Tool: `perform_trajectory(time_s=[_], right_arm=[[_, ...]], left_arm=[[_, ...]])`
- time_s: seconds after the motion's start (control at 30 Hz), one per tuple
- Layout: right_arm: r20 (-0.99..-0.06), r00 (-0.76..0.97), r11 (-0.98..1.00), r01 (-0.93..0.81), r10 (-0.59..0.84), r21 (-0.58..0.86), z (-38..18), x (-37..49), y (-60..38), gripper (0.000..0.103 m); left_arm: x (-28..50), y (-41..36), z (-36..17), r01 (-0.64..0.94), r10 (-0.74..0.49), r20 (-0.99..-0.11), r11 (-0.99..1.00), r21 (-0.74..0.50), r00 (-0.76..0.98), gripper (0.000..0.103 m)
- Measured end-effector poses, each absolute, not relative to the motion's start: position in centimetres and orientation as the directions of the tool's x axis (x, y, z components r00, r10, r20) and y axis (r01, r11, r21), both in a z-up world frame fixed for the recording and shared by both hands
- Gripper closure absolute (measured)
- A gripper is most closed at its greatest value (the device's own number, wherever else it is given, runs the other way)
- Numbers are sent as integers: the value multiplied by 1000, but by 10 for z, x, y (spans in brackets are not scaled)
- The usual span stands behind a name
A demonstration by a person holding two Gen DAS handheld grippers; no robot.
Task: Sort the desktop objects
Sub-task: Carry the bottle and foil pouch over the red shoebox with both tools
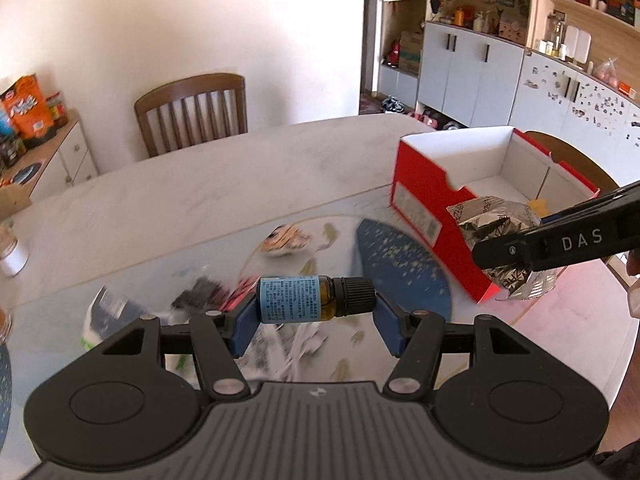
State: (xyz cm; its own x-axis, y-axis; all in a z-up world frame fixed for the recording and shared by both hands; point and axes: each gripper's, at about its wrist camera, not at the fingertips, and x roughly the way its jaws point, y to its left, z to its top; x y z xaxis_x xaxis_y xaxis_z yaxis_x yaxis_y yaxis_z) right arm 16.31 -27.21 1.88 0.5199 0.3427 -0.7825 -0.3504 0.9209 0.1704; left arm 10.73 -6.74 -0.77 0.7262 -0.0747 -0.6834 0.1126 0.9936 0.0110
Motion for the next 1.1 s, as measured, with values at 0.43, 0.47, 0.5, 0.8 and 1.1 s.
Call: perform_trajectory(time_s=[0.43,0.47,0.5,0.8,1.1], right_arm=[[-761,566,939,-298,317,170,23,184,-337,57],[-760,569,941,-295,314,167,23,186,-342,57],[-759,572,942,-291,311,167,23,187,-347,57],[-752,591,952,-257,292,168,24,204,-388,57],[-755,599,962,-215,266,169,19,220,-422,57]], left_arm=[[142,-140,8,197,-122,-655,980,41,745,42],[144,-147,9,204,-126,-653,978,44,746,42],[146,-153,9,210,-130,-652,977,45,747,42],[166,-201,13,263,-161,-649,963,63,744,42],[189,-239,7,310,-189,-663,948,69,725,42]])
